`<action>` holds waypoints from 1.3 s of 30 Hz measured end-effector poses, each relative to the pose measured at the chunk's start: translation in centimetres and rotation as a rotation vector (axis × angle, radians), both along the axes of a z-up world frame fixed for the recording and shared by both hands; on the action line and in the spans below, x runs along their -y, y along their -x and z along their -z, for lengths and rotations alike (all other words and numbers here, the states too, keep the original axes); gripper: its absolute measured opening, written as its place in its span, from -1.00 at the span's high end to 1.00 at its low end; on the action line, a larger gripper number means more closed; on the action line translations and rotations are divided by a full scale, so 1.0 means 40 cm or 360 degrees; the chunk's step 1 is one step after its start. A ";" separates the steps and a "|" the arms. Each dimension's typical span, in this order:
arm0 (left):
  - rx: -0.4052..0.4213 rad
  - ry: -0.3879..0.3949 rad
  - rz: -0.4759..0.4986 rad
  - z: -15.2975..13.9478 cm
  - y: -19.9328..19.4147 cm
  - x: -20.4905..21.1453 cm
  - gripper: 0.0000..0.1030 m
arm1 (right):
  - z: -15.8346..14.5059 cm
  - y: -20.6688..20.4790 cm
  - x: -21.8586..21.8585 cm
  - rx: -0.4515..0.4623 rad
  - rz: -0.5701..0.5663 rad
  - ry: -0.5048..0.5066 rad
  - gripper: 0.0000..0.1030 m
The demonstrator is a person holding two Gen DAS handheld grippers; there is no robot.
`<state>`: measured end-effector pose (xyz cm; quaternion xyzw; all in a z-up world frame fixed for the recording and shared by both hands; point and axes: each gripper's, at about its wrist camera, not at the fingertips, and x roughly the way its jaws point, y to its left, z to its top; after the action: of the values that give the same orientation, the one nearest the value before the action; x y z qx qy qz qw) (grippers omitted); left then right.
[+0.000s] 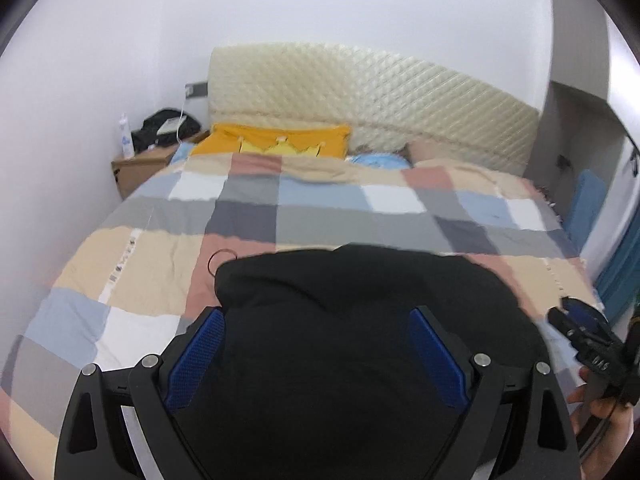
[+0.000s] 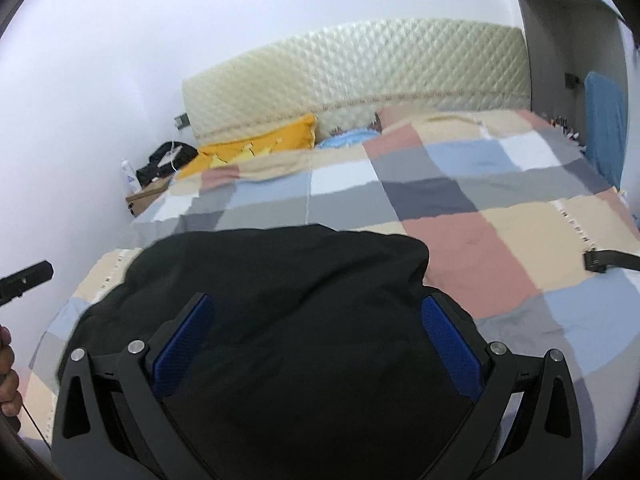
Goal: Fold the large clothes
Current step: 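Open both grippers and pull them back from the folded jacket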
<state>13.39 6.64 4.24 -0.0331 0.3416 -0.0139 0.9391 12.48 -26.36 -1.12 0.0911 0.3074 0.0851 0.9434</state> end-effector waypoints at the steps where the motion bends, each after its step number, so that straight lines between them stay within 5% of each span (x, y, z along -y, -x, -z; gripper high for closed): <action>1: 0.0015 -0.0010 -0.0006 -0.029 0.023 0.005 -0.83 | -0.017 0.019 -0.004 0.0015 -0.0007 0.0005 -1.00; 10: 0.0273 -0.0042 0.0116 -0.235 0.235 0.078 -0.83 | -0.255 0.241 -0.031 0.0237 -0.0008 -0.0012 -1.00; 19: 0.0482 -0.0149 0.0076 -0.368 0.443 0.103 -0.83 | -0.408 0.475 -0.059 0.0432 -0.0059 0.0038 -1.00; 25: 0.0493 -0.0193 0.0064 -0.352 0.536 0.135 -0.83 | -0.430 0.600 -0.078 0.0488 -0.0050 0.0072 -1.00; 29: 0.0383 -0.0134 0.0065 -0.292 0.556 0.144 -0.83 | -0.402 0.653 -0.080 0.0529 -0.0004 0.0072 -1.00; 39: 0.0139 -0.0087 0.0018 -0.155 0.552 0.150 -0.83 | -0.252 0.692 -0.081 0.0311 0.0004 0.0143 -1.00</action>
<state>-8.70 0.65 10.43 -0.0049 0.3009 -0.0113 0.9536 -15.20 -23.11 8.95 0.0403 0.2175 0.0786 0.9721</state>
